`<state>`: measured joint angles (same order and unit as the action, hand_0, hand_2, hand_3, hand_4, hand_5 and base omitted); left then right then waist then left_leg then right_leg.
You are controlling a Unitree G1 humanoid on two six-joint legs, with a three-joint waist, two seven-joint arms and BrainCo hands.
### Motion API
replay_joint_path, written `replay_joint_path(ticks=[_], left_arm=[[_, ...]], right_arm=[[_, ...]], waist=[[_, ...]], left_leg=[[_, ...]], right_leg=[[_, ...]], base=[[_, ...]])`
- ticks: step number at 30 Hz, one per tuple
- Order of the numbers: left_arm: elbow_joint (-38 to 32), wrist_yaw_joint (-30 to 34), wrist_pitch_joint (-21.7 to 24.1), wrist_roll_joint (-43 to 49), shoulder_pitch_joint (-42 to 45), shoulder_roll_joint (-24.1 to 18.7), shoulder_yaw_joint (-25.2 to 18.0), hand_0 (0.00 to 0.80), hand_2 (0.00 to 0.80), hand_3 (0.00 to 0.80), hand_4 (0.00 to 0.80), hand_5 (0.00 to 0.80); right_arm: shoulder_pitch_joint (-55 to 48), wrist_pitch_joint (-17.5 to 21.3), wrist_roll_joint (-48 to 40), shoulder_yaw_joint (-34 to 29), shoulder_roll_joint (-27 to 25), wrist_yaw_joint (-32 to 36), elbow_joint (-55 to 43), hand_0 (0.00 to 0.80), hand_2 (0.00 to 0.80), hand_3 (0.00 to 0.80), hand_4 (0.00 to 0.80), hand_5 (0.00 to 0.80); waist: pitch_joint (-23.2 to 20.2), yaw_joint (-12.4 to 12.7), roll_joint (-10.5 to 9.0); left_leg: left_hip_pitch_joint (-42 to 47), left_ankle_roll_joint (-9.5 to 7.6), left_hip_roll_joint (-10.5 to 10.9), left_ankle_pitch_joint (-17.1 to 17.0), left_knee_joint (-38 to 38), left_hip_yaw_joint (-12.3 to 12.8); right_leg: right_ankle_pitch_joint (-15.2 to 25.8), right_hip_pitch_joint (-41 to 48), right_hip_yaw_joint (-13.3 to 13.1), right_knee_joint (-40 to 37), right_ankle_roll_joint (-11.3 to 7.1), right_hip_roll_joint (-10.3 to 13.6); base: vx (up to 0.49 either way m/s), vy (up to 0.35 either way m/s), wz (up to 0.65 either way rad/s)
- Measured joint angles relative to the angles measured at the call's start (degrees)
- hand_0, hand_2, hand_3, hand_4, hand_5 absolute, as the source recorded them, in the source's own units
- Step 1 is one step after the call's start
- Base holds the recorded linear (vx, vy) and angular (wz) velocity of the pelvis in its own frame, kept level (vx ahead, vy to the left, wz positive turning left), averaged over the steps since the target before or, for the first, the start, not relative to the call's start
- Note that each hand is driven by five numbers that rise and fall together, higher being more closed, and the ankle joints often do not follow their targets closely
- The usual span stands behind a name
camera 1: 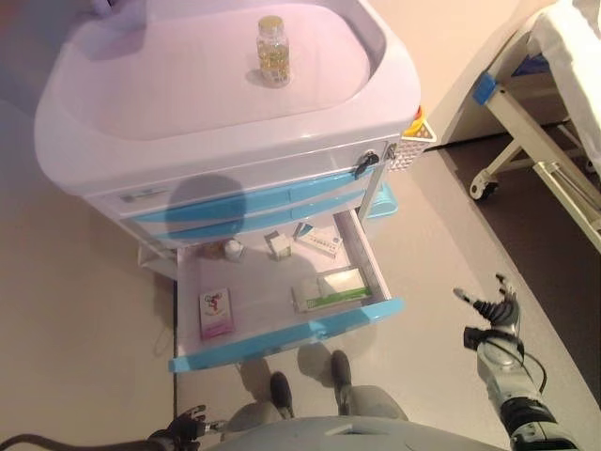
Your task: Open the drawer and pick up the medicine
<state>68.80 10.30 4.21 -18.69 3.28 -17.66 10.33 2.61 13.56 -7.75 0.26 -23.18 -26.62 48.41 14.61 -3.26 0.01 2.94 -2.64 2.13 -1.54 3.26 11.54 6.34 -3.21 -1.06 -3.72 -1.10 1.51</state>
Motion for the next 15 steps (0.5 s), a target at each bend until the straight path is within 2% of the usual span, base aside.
replay_joint_path(ticks=[6, 9, 11, 15], left_arm=[[-0.7, -0.6, 5.1, -3.9, -10.3, 0.8, 2.4, 0.000, 0.000, 0.000, 0.000, 0.000], [-1.8, -2.1, 6.1, -3.9, -13.0, 1.0, 3.5, 0.000, 0.000, 0.000, 0.000, 0.000], [-2.2, -2.2, 6.7, -3.9, -13.5, 1.0, 4.1, 0.000, 0.000, 0.000, 0.000, 0.000], [-2.6, -2.3, 7.6, -3.8, -14.7, 0.7, 4.6, 0.000, 0.000, 0.000, 0.000, 0.000]], right_arm=[[7.5, 0.7, 2.3, 6.4, 2.0, 1.3, 8.2, 0.000, 0.000, 0.000, 0.000, 0.000], [9.6, 1.4, 2.4, 7.5, 2.0, 1.5, 10.1, 0.000, 0.000, 0.000, 0.000, 0.000], [10.5, 2.0, 2.4, 7.5, 2.0, 1.4, 11.7, 0.000, 0.000, 0.000, 0.000, 0.000], [10.8, 2.8, 3.5, 8.9, 1.9, 1.4, 12.1, 0.000, 0.000, 0.000, 0.000, 0.000]], waist=[[9.8, 0.6, -0.64], [13.7, 0.6, -0.20], [15.4, 0.6, 0.05], [15.9, 0.9, 0.40]], left_leg=[[-11.6, -0.94, 0.3, 1.9, -9.9, -0.1], [-15.9, -1.48, 0.4, 3.4, -14.9, -0.4], [-19.1, -2.03, 0.7, 4.3, -18.3, -0.5], [-26.1, -2.56, 0.5, 5.9, -24.5, -0.5]], right_leg=[[-0.2, -10.6, 0.7, 8.2, -0.08, 1.4], [-2.3, -14.8, 0.9, 13.0, -0.52, 2.2], [-3.1, -17.9, 0.8, 16.1, -0.59, 2.6], [-3.6, -23.9, 0.4, 20.5, -0.84, 2.7]], base=[[-0.177, 0.039, 0.07], [-0.073, 0.064, 0.12], [-0.077, 0.064, 0.08], [-0.065, 0.056, 0.03]])
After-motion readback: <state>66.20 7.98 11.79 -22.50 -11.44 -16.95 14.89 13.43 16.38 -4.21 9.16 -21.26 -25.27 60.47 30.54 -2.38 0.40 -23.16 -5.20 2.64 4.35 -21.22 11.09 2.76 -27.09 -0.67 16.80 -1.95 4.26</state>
